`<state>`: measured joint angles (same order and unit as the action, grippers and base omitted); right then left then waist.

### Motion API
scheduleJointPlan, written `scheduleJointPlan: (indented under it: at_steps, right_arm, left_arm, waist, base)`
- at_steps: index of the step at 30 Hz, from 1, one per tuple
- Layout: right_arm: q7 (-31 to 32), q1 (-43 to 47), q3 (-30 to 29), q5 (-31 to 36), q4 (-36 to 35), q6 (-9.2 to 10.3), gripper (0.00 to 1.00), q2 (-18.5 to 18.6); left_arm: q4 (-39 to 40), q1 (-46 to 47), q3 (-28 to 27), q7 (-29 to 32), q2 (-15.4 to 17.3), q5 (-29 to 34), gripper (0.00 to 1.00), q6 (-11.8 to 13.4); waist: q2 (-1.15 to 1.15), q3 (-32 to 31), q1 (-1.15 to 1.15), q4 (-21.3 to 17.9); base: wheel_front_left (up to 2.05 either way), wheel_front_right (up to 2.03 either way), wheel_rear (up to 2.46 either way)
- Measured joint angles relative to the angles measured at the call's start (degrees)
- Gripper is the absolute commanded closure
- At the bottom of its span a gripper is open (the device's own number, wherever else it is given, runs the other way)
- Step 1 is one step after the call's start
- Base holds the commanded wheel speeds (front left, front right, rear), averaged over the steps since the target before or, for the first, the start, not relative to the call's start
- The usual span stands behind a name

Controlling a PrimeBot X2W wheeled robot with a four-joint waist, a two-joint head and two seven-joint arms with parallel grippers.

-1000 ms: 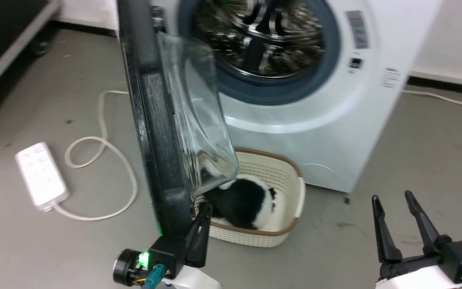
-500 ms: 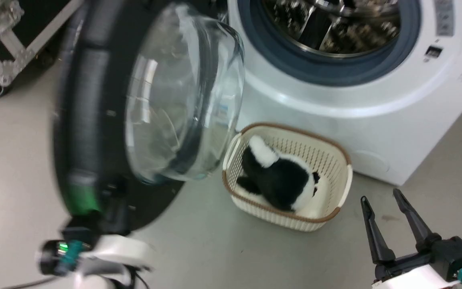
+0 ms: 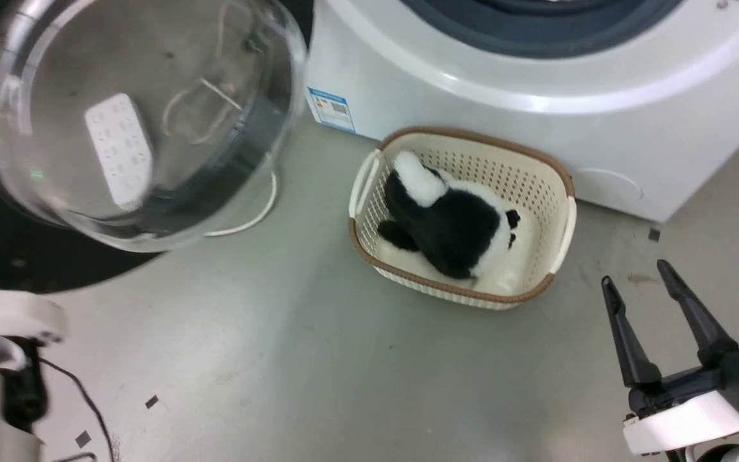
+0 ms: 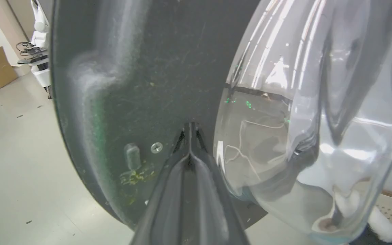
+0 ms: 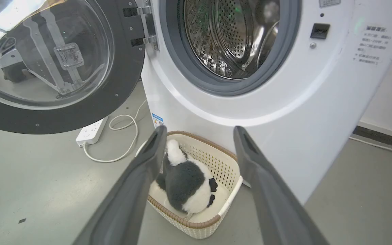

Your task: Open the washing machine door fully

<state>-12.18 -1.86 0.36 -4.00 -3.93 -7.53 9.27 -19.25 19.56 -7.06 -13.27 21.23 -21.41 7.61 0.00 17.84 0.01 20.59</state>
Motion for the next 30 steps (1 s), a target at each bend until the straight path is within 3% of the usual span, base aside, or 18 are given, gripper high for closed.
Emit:
scheduleJointPlan:
  at_steps: [5, 10, 18, 23, 30]
  right_arm:
    - [0.5, 0.0, -0.9, 0.0, -1.0, 0.00, 0.00, 0.5]
    - [0.5, 0.0, -1.5, 0.0, -1.4, 0.00, 0.00, 0.6]
    - [-0.3, 0.0, -2.2, 0.2, -0.3, 0.00, 0.00, 0.0]
    - [-1.5, 0.2, -3.2, 0.2, 1.2, 0.00, 0.00, -1.3]
    - [-2.3, 0.4, -4.8, 0.5, 1.7, 0.00, 0.00, -3.6]
  left_arm:
    - [-8.0, 4.2, -3.5, -0.6, 3.1, -2.0, 1.00, -0.3]
    - [-12.8, 6.5, -4.8, -1.2, 4.1, -1.9, 1.00, -1.7]
    - [-9.9, 6.3, -5.7, -1.4, 4.2, 2.2, 1.00, -4.4]
    - [-1.2, 2.5, -5.0, -1.4, -0.9, 5.5, 1.00, -6.3]
    - [12.2, -6.7, -1.0, -1.4, -9.7, 9.8, 1.00, -6.4]
  waist:
    - [0.00, 2.1, 0.00, -1.7]
    - [0.00, 2.1, -0.01, -2.6]
    - [0.00, -1.5, -0.01, -3.0]
    - [0.00, -5.3, -0.02, -3.7]
    - [0.00, -10.4, -0.02, -6.9]
  base:
    - [0.00, 0.00, 0.00]
    - [0.00, 0.00, 0.00]
    - [0.00, 0.00, 0.00]
    - [0.00, 0.00, 0.00]
    - [0.00, 0.00, 0.00]
